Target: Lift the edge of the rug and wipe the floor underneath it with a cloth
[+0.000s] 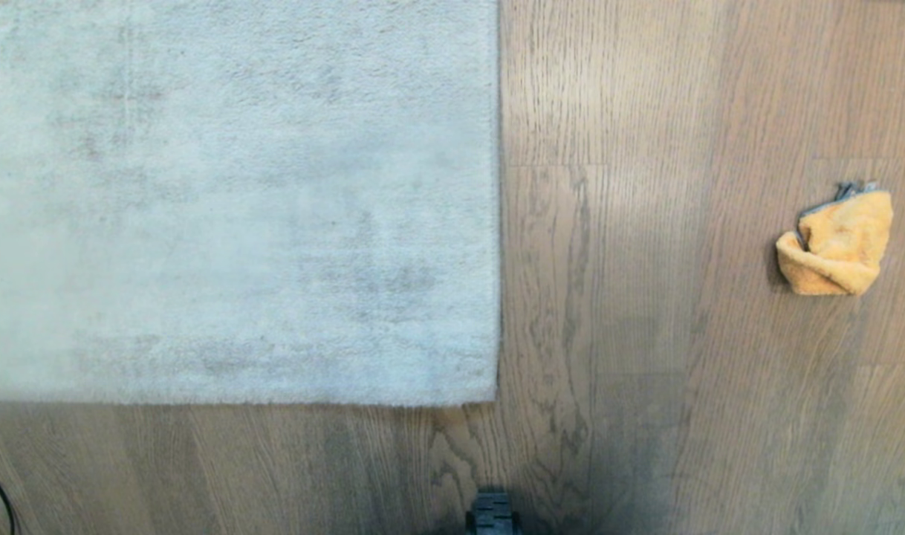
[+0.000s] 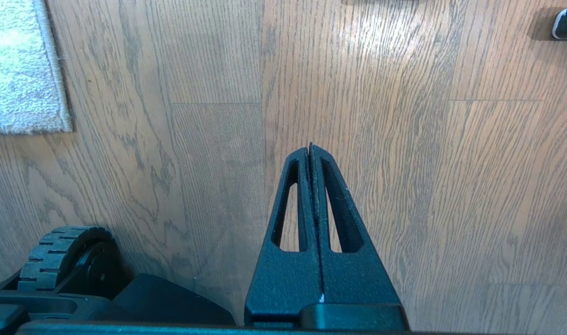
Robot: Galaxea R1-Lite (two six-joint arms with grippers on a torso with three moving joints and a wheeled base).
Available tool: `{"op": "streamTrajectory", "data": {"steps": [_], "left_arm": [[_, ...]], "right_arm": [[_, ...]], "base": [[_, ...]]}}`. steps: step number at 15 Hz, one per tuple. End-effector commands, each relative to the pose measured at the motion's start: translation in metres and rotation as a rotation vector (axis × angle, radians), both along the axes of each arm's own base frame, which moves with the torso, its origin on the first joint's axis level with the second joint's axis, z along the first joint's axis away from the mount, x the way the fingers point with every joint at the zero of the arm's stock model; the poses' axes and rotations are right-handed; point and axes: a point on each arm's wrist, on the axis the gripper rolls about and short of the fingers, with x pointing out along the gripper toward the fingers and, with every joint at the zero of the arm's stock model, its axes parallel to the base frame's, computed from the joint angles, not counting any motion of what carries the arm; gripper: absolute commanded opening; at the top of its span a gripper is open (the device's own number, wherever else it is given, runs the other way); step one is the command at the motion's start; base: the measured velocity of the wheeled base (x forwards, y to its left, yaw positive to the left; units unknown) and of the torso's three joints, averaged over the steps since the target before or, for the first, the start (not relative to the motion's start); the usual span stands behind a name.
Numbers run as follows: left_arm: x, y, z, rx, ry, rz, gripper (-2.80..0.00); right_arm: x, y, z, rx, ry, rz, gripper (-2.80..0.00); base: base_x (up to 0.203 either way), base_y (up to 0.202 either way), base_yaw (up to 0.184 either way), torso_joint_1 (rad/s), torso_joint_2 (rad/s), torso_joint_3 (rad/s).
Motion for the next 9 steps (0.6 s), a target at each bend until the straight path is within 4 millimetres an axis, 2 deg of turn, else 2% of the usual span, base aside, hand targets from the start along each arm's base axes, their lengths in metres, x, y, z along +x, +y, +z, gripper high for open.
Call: {"op": "streamTrajectory", "data": {"steps": [1,4,9], "left_arm": [[-0.0080,0.0002,-0.0047,0.000,-0.061,0.005,-2.80],[-0.0131,0.0006,-0.0115,0.004,-0.069,0.019,-2.80],[-0.0131,0.0010,-0.0114,-0.002,-0.070,0.036,-2.80]], "right_arm": [[0.0001,0.0000,0.0001,-0.001,0.001,0.000,-2.80],[0.0001,0.0000,0.0001,-0.001,0.001,0.000,-2.80],[0.0001,0.0000,0.0001,-0.001,0.001,0.000,-2.80]], "base": [[0.000,0.000,0.000,0.000,0.00,0.000],[0.000,0.000,0.000,0.000,0.00,0.000],[0.000,0.000,0.000,0.000,0.00,0.000]]}}
